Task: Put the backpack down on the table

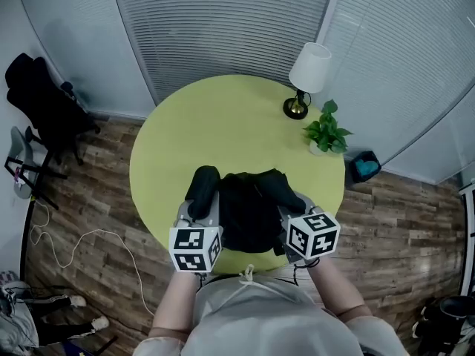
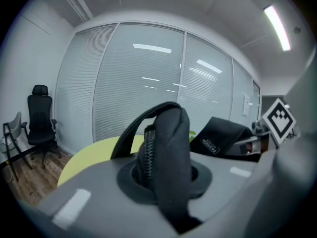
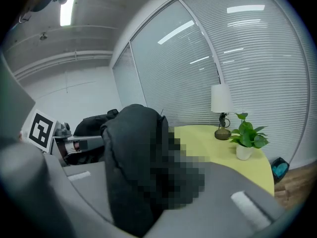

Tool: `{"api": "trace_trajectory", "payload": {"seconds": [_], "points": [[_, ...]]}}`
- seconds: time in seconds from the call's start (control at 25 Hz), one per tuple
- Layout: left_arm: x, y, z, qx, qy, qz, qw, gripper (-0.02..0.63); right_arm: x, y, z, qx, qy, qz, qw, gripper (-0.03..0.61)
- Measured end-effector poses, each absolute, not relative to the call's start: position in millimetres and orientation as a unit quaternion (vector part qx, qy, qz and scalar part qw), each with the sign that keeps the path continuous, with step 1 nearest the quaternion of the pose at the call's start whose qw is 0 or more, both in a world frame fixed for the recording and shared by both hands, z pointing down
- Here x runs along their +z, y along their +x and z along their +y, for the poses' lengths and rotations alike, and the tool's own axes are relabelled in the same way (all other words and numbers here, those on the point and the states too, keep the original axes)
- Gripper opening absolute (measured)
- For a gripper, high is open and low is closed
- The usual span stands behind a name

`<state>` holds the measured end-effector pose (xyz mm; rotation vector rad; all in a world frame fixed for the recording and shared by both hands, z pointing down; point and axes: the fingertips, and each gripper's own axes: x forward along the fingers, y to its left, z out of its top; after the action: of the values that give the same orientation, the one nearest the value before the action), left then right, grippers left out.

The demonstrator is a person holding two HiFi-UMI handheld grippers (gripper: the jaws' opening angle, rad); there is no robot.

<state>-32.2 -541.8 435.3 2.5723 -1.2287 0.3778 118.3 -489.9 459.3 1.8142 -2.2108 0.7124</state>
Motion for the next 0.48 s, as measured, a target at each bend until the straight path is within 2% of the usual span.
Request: {"api": "trace_trajectory", "payload": {"seconds": [0.48], "points": [[466,-14,-680,0.128,0.891,-0.416,0.128,0.037,482,135,-624,0.211,0.634,-0.732,0.133,0.028]]}}
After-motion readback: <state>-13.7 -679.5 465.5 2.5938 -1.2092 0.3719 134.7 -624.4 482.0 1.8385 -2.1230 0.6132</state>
